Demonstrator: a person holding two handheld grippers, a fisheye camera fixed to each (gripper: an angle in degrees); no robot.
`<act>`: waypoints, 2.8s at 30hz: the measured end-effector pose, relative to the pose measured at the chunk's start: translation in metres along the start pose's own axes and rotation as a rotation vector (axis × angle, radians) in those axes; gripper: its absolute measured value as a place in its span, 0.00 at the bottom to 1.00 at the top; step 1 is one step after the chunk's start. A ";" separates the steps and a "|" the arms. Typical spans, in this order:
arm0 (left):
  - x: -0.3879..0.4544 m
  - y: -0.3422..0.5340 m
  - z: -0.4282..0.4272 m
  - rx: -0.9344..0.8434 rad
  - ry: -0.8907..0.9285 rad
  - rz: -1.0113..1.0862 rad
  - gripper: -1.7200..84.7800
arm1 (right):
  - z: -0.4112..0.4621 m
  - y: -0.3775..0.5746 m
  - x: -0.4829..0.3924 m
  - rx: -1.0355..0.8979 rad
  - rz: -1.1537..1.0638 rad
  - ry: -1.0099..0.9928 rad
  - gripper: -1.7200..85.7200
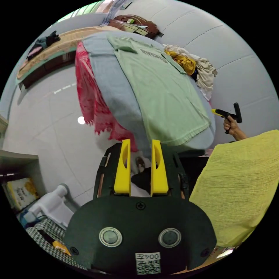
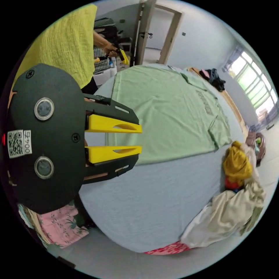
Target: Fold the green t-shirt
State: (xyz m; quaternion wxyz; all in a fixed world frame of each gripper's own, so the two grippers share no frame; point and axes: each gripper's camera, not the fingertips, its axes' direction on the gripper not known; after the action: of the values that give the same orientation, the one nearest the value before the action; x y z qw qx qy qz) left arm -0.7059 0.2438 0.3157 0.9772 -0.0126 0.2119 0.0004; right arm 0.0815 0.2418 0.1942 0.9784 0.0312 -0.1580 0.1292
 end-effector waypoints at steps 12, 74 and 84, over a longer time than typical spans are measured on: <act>0.027 -0.237 -0.037 -0.032 -0.190 0.380 0.10 | 0.121 -0.086 -0.216 0.056 -0.119 -0.189 0.04; -0.023 -0.732 0.083 -0.332 -0.108 1.393 0.11 | 0.600 -0.442 -0.559 0.141 0.624 0.080 0.11; -0.043 -0.746 0.082 -0.313 -0.076 1.395 0.11 | 0.640 -0.456 -0.564 0.133 0.616 0.120 0.02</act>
State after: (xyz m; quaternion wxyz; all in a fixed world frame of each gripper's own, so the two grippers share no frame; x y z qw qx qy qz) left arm -0.7067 -0.4993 0.4268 0.7427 -0.0142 0.1336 0.6560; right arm -0.5088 -0.4000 0.6133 0.8967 0.0380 -0.0933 0.4310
